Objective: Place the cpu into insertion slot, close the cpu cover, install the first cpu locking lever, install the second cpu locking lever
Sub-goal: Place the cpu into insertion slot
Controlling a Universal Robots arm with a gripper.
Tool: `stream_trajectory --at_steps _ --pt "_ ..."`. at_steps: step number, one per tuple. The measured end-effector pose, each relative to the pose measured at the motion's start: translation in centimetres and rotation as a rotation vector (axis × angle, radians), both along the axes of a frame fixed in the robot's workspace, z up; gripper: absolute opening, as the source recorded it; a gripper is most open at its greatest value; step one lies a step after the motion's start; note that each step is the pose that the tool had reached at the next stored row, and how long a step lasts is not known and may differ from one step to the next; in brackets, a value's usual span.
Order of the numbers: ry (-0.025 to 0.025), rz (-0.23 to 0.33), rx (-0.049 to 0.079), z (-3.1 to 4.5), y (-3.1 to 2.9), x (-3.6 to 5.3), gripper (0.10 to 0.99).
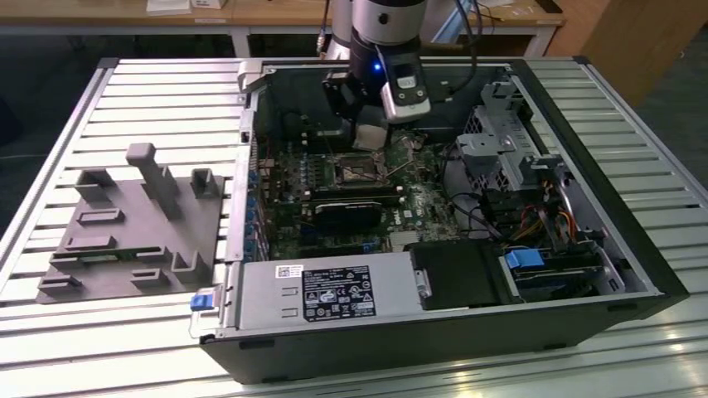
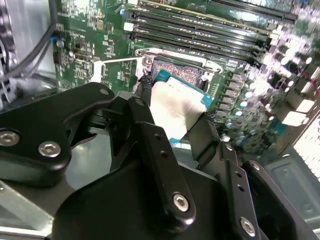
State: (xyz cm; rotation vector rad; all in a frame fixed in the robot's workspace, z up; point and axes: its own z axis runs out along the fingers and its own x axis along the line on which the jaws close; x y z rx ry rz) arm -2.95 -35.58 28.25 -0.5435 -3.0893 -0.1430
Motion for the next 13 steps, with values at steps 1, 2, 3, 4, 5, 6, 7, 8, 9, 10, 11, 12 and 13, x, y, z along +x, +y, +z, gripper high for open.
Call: stream_trajectory --at_steps 1,2,3,4,5,6,7,8,9,10,11,12,13 --pt "0.0 -0.018 0.0 -0.01 0.0 0.0 0.541" --pt "0.0 -0.036 0.0 -0.02 0.0 0.0 0.541" --pt "0.0 -0.054 0.0 -0.03 0.0 0.0 0.541" --pt "0.0 -0.072 0.0 -0.04 0.0 0.0 0.541" --pt "0.0 -0.09 0.0 -0.05 0.0 0.0 0.541" --pt "0.0001 -0.109 0.0 -0.06 0.0 0.0 0.541" --pt "0.0001 -0.127 0.0 -0.06 0.0 0.0 0.541" --pt "0.0 -0.145 0.0 -0.08 0.0 0.0 0.541" --pt "0.0 -0.163 0.0 -0.09 0.0 0.0 0.541" --pt "0.0 -0.181 0.0 -0.1 0.0 0.0 0.541" --pt "0.0 -0.199 0.0 -0.11 0.0 0.0 0.541" --pt "0.0 -0.217 0.0 -0.12 0.0 0.0 0.541" --pt "0.0 -0.235 0.0 -0.14 0.0 0.0 0.541"
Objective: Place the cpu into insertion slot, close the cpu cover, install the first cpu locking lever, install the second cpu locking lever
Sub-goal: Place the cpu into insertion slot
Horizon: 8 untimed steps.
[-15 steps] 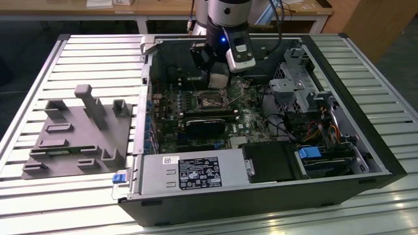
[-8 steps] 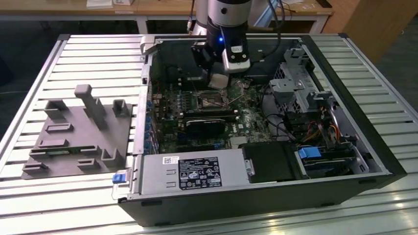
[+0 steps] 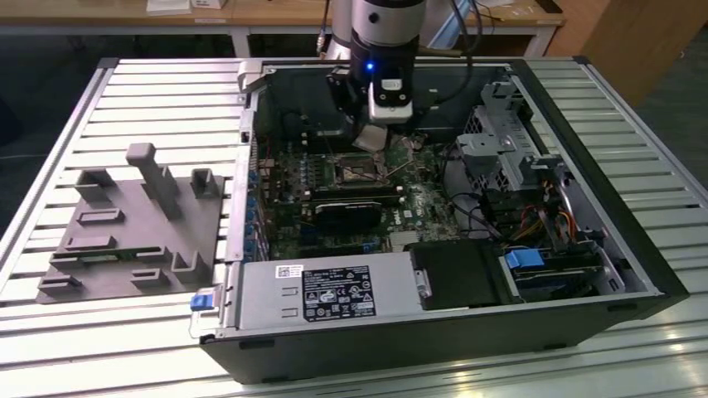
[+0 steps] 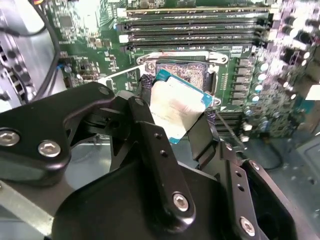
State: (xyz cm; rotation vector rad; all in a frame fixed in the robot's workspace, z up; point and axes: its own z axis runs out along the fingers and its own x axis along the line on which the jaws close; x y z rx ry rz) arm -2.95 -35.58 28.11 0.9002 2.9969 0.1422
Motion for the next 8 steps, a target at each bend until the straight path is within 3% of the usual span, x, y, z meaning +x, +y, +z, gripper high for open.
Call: stream_trajectory --at_steps 8 --pt "0.0 -0.146 0.0 -0.13 0.0 0.0 0.541"
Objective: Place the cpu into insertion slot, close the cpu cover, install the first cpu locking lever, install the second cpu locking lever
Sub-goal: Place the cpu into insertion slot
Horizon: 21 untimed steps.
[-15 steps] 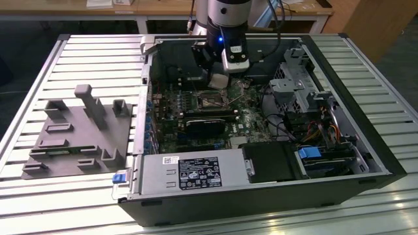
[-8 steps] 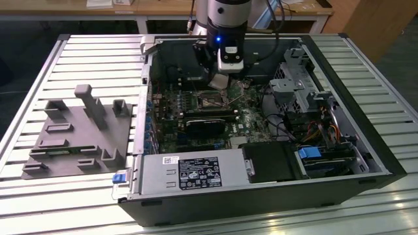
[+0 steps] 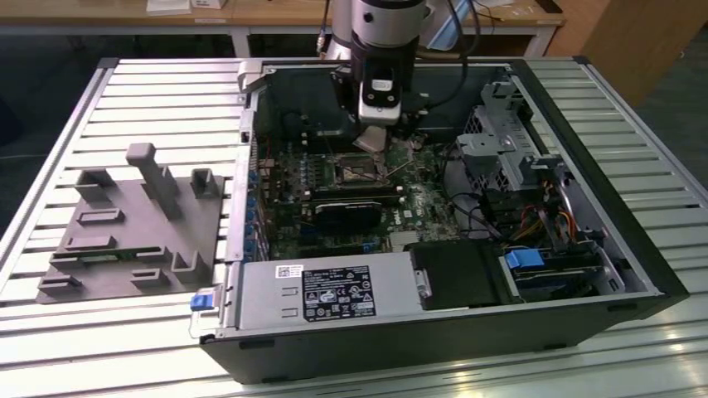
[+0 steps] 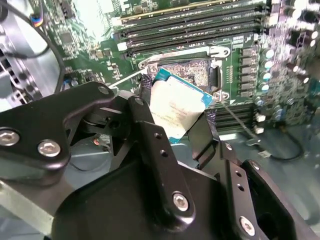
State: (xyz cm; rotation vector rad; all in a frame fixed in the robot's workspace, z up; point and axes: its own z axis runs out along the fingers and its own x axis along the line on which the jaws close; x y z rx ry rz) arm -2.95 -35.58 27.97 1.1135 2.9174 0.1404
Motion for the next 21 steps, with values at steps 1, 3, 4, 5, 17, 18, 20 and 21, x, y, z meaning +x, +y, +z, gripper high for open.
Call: stream_trajectory --at_steps 1,3,4,5,17,18,20,21 --pt "0.0 -0.018 0.0 -0.02 0.0 0.0 0.541" --pt "0.0001 -0.056 0.0 -0.06 0.0 0.0 0.541" --pt "0.0 -0.074 0.0 -0.08 0.0 0.0 0.541" --pt "0.0 -0.091 0.0 -0.09 0.0 0.0 0.541" --pt "0.0 -0.3 0.0 -0.37 0.0 0.0 0.541" --pt "0.0 -0.318 0.0 -0.4 0.0 0.0 0.541" --pt "0.0 -0.354 0.0 -0.47 0.0 0.0 0.541" --pt "0.0 -0.372 0.0 -0.5 0.0 0.0 0.541"
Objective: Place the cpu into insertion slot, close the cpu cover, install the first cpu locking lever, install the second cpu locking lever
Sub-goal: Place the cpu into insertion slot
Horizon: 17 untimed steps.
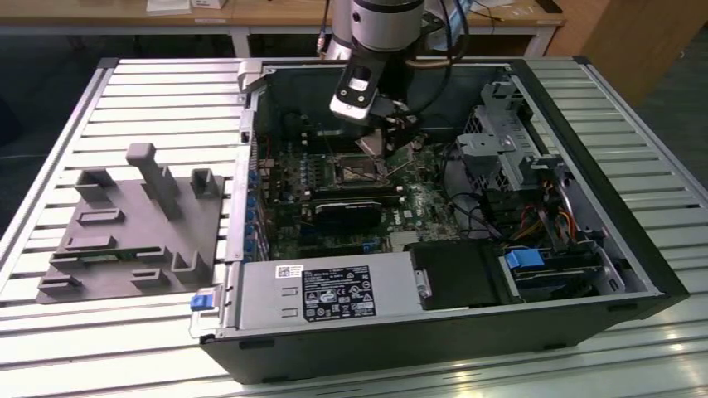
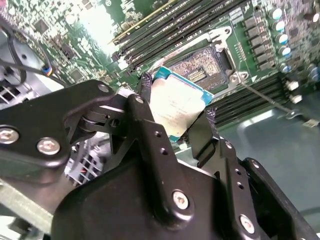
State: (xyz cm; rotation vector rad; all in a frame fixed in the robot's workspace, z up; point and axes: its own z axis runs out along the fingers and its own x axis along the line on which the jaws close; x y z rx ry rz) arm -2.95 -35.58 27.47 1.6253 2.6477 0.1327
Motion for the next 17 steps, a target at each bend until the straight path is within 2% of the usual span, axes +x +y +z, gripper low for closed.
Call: stream_trajectory --at_steps 10,17 --pt "0.0001 -0.182 0.0 -0.48 0.0 0.0 0.541" --pt "0.0001 -0.269 0.0 -0.9 0.05 -0.22 0.541"
